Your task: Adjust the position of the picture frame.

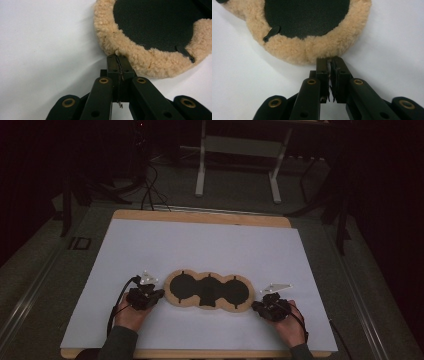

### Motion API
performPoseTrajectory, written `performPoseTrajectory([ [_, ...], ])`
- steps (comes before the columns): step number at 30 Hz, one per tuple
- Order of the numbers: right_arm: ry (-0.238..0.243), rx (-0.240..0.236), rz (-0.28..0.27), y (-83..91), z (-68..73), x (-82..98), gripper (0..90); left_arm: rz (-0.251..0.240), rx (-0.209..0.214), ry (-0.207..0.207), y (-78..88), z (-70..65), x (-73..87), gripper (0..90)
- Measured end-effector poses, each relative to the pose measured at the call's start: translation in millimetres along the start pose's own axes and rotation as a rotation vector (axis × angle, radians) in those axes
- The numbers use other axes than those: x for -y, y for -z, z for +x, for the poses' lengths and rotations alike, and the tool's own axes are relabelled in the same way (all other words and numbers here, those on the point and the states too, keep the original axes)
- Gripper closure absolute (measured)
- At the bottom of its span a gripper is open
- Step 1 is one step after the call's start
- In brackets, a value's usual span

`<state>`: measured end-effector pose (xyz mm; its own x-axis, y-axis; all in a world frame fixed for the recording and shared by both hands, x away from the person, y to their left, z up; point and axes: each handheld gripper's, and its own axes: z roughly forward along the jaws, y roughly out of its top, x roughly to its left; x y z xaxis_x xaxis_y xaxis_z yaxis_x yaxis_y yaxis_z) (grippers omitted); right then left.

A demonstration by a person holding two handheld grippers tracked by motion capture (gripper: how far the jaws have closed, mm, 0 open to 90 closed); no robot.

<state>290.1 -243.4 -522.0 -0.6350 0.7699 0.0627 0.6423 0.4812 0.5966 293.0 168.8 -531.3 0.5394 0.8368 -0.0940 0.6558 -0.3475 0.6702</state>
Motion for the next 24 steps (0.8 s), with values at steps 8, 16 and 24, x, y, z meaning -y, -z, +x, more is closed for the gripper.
performPoseTrajectory([
  [8, -0.025, 0.023, -0.013, -1.5, -4.3, -0.5, 85.2, 0.003, -0.001, -0.012, -0.9, -3.4, -1.0, 90.0],
  [16, -0.048, 0.038, -0.029, -3.3, -9.2, -0.9, 87.4, 0.000, 0.008, -0.023, -2.4, -6.8, -2.2, 90.0],
  [24, -0.052, 0.034, -0.039, -5.7, -12.8, -2.7, 89.8, -0.001, 0.009, -0.025, -3.6, -4.8, -4.1, 90.0],
])
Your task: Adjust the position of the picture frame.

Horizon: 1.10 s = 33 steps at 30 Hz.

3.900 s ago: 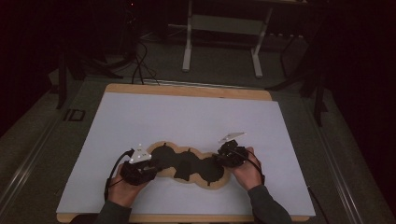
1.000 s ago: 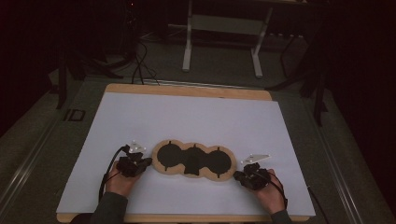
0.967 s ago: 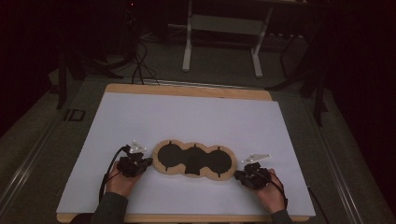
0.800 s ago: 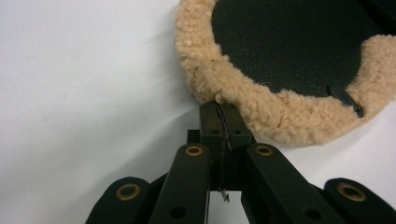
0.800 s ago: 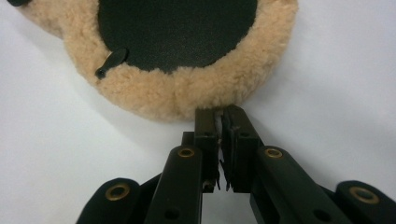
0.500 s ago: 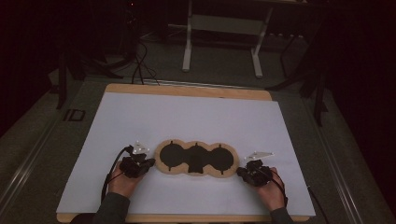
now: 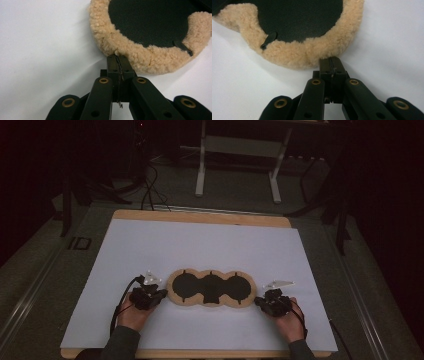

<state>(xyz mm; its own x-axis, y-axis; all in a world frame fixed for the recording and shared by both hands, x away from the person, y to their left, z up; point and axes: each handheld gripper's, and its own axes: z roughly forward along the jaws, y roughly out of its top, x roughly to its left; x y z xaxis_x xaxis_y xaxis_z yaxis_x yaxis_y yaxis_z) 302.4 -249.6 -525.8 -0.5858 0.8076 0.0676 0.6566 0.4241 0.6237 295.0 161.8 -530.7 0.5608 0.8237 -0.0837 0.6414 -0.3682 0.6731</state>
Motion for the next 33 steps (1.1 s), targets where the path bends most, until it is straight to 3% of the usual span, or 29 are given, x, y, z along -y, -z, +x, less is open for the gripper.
performPoseTrajectory([
  [24, -0.020, 0.001, -0.037, -7.2, -1.3, -4.2, 89.7, -0.002, -0.016, 0.016, -0.2, 3.9, -0.6, 89.9],
  [33, -0.019, 0.015, -0.047, -3.0, -2.1, -1.9, 82.8, -0.013, -0.028, 0.023, 2.4, 5.8, -0.6, 82.5],
])
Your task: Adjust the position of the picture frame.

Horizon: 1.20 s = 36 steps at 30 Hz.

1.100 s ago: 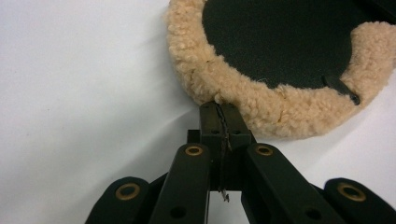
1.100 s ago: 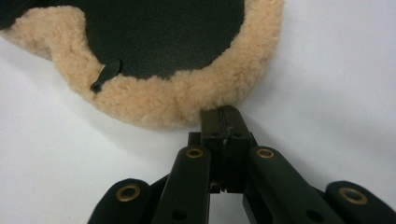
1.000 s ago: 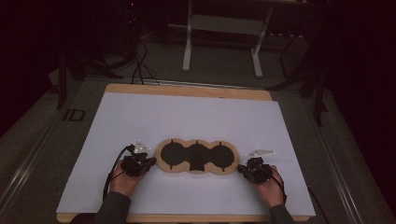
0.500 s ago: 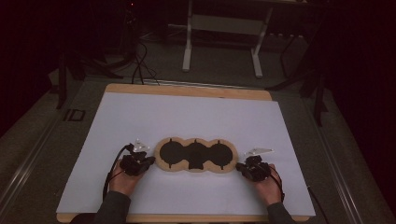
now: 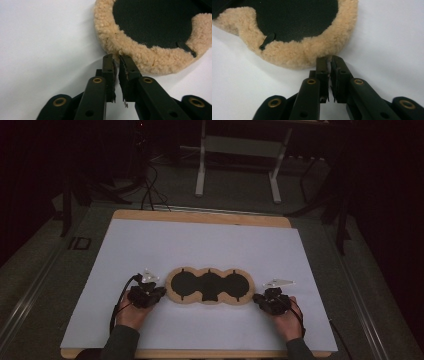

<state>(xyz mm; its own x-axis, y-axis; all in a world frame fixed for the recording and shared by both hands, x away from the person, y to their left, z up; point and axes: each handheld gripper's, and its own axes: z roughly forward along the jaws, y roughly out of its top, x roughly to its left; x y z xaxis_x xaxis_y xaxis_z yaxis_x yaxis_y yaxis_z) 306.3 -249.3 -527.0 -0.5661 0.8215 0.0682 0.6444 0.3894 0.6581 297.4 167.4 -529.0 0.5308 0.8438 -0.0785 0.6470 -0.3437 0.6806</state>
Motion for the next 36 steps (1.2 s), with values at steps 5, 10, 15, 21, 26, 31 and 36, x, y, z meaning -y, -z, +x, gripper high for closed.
performPoseTrajectory([
  [5, -0.018, 0.004, -0.037, 4.3, -4.9, 1.7, 77.3, -0.036, -0.009, 0.007, 4.4, 0.2, -0.3, 78.0],
  [10, -0.030, 0.019, -0.059, 7.1, -8.7, 2.6, 73.2, -0.084, -0.017, 0.006, 10.0, -0.7, -1.2, 74.7],
  [15, -0.043, 0.026, -0.084, 10.5, -10.9, 2.9, 71.2, -0.151, -0.004, -0.012, 16.5, -4.0, -2.3, 70.7],
  [21, -0.045, 0.023, -0.093, 11.8, -11.5, 3.5, 71.3, -0.217, 0.032, -0.042, 23.0, -8.7, -3.4, 65.0],
  [26, -0.041, 0.020, -0.104, 13.7, -11.2, 3.3, 71.4, -0.264, 0.071, -0.061, 28.7, -14.6, -3.8, 62.5],
  [31, -0.037, 0.019, -0.104, 13.6, -10.8, 3.1, 71.0, -0.275, 0.108, -0.082, 28.8, -21.2, -4.9, 60.9],
  [36, -0.033, 0.016, -0.107, 14.2, -10.3, 3.2, 71.1, -0.267, 0.167, -0.122, 25.0, -32.8, -6.8, 60.7],
])
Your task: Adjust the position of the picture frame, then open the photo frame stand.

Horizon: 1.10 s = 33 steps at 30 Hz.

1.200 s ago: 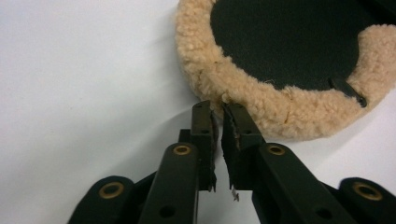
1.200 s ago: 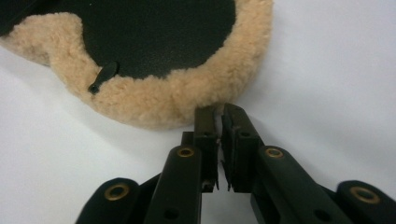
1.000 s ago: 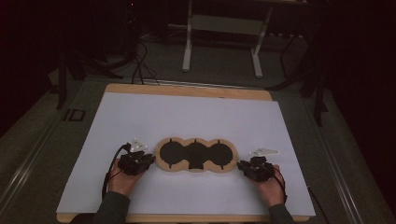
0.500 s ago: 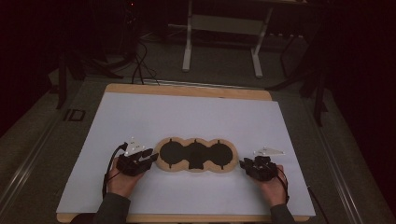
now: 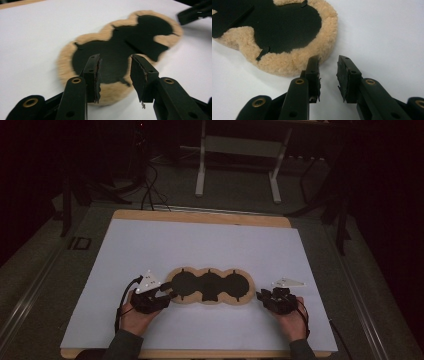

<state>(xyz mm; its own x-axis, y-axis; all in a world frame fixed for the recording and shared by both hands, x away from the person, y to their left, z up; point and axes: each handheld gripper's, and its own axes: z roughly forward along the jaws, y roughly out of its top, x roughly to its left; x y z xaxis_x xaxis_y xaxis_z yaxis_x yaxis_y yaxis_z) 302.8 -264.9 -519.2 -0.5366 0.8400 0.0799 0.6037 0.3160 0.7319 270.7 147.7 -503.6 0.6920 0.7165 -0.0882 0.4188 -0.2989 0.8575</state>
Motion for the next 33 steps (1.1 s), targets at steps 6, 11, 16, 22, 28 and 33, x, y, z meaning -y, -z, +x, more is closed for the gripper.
performPoseTrajectory([
  [6, -0.003, 0.002, -0.007, -0.4, 0.2, -0.6, 72.3, 0.041, 0.051, -0.063, -12.1, -17.9, -0.2, 62.0],
  [11, 0.005, 0.000, 0.001, -1.1, 1.4, -0.4, 72.1, 0.078, 0.067, -0.109, -21.7, -31.3, 0.7, 61.8],
  [16, 0.015, 0.000, 0.008, -2.7, 2.8, 0.3, 71.8, 0.097, 0.084, -0.144, -27.9, -40.9, 2.6, 61.9],
  [22, 0.025, 0.002, 0.014, -3.6, 4.5, 0.2, 71.3, 0.117, 0.106, -0.165, -34.1, -48.3, 4.5, 62.7],
  [28, 0.028, 0.003, 0.017, -4.1, 4.7, 0.6, 71.0, 0.160, 0.132, -0.160, -41.5, -51.0, 7.1, 62.2],
  [33, 0.025, 0.002, 0.013, -3.9, 4.7, 0.7, 70.9, 0.188, 0.127, -0.177, -47.1, -55.5, 9.1, 62.3],
])
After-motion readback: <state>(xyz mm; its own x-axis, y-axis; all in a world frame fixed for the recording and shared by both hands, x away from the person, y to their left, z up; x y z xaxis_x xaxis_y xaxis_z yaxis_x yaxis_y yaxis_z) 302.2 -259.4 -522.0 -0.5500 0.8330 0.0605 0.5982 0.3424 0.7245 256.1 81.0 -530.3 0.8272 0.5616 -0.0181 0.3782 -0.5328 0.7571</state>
